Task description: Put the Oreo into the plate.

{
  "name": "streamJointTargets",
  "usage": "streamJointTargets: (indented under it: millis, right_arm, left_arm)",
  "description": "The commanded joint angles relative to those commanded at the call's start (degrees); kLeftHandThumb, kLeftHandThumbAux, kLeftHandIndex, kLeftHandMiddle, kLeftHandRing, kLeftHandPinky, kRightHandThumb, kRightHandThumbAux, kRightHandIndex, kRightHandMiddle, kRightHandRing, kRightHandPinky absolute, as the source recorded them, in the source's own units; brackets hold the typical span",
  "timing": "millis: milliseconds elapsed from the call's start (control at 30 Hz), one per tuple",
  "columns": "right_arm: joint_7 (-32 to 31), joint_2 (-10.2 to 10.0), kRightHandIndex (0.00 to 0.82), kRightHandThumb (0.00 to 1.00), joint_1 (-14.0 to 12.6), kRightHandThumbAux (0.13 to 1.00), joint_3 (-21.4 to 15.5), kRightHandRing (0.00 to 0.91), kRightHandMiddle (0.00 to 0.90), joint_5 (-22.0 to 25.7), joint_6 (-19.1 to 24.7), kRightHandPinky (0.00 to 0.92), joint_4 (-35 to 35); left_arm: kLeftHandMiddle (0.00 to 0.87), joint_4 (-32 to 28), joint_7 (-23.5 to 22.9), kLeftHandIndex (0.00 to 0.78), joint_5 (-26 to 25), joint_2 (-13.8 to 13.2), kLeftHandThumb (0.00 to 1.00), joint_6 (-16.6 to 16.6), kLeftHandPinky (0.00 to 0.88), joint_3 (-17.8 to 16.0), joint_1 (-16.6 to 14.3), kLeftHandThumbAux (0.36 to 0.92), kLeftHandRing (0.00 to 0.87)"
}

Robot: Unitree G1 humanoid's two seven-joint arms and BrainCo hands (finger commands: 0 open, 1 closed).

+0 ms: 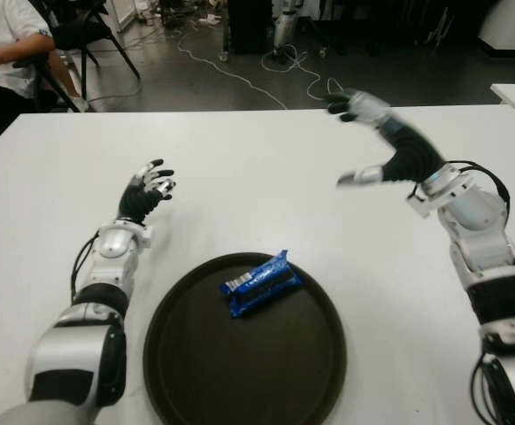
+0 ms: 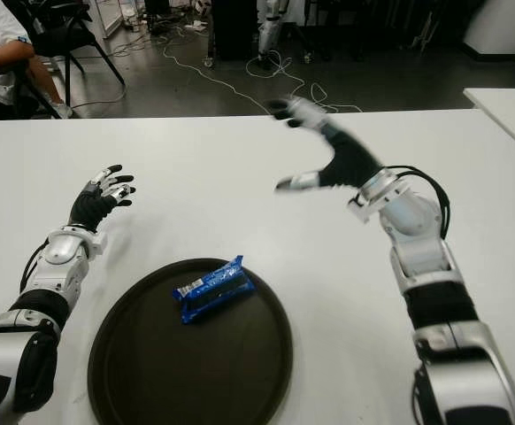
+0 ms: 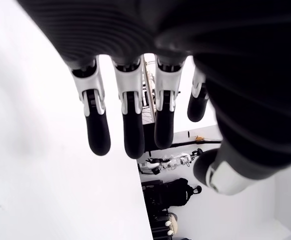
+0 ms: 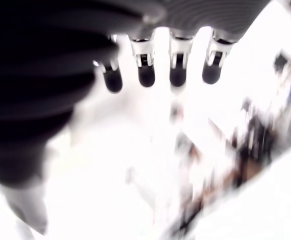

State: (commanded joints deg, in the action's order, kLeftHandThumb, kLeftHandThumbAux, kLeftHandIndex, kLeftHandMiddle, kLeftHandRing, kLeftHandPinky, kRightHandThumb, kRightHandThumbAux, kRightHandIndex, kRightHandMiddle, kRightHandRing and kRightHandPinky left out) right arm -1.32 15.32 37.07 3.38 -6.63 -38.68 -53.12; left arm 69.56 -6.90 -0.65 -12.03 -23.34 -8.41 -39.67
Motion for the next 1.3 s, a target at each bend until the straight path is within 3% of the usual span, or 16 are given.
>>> streamJointTargets:
  millis: [67, 167, 500, 933, 1300]
  right_arm:
    - [6.7, -1.1, 0.177, 0.026, 1.4, 0.788, 1.7, 0.315, 0.297, -2.6, 3.2, 0.375, -5.7]
    - [11.4, -1.8, 0.249, 0.059, 2.0, 0.806, 2.5, 0.379, 0.354, -3.6, 6.8, 0.427, -11.5]
    - [11.9, -3.2, 0.329, 0.096, 5.7, 0.823, -3.5, 0.501, 0.457, 1.9, 17.3, 0.550, -20.3]
    - [12.8, -4.3, 0.360, 0.085, 7.9, 0.782, -7.2, 0.543, 0.492, 2.5, 19.1, 0.598, -21.8]
    - [11.9, -4.1, 0.336, 0.050, 8.4, 0.777, -8.4, 0.520, 0.481, 2.6, 22.2, 0.542, -22.5]
  left_arm:
    - [0.237, 0.1, 0.1, 0.135, 0.2, 0.0, 0.237, 0.2, 0.305, 0.2, -0.1, 0.664, 0.256]
    - [0.239, 0.1, 0.3, 0.134, 0.3, 0.0, 0.235, 0.3, 0.310, 0.3, -0.1, 0.662, 0.260]
    - [0.230, 0.2, -0.2, 0.124, -0.1, -0.2, 0.235, 0.6, 0.307, -0.1, -0.2, 0.670, 0.253]
    - [0.230, 0.0, -0.5, 0.126, 0.3, -0.3, 0.220, 0.4, 0.300, 0.2, 0.0, 0.666, 0.253]
    - [0.229, 0.4, -1.3, 0.119, -0.1, -0.3, 0.252, 0.7, 0.321, -0.2, -0.2, 0.667, 0.255]
